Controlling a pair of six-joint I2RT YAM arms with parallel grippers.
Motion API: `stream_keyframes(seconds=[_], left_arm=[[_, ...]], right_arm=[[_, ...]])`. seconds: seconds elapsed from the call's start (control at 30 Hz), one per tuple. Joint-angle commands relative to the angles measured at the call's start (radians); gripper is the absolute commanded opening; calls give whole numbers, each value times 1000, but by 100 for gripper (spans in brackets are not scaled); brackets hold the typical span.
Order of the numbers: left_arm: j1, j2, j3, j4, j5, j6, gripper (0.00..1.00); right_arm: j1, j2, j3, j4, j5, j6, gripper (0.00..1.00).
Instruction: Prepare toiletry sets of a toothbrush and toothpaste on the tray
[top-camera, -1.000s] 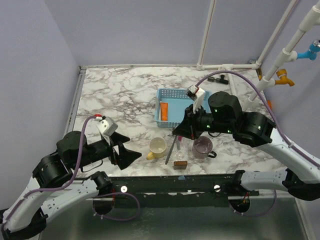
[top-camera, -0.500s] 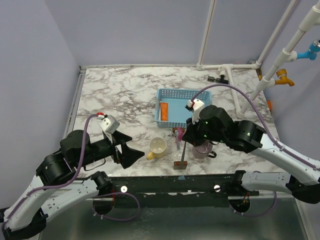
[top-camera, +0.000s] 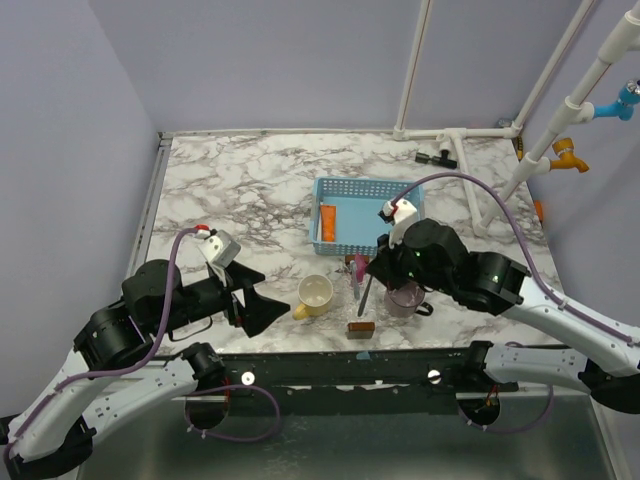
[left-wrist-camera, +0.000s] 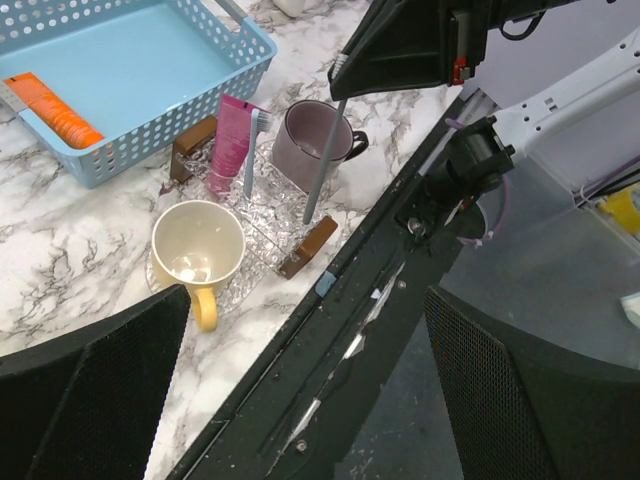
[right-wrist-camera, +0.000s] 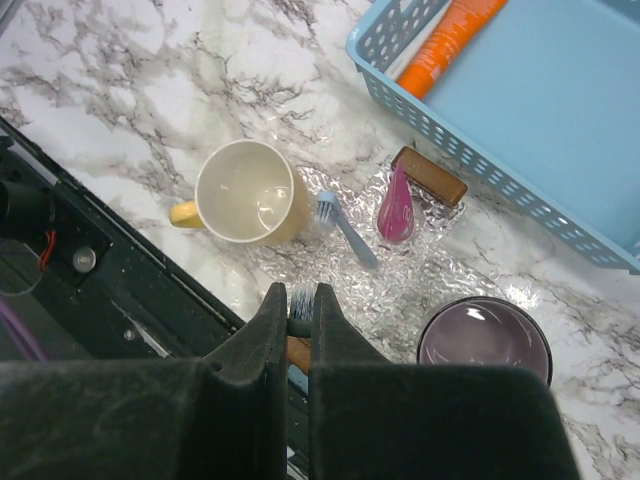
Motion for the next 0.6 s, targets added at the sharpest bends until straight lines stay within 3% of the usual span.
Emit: stream_keyframes(seconds=[0.0, 0.57], left_arm=[[-5, 2, -17, 15, 25, -5, 99], [-5, -15, -32, 23, 30, -4, 99]], right_arm=[[7, -13, -34, 68, 44, -1, 1], [7, 7, -149, 147, 55, 29, 1]])
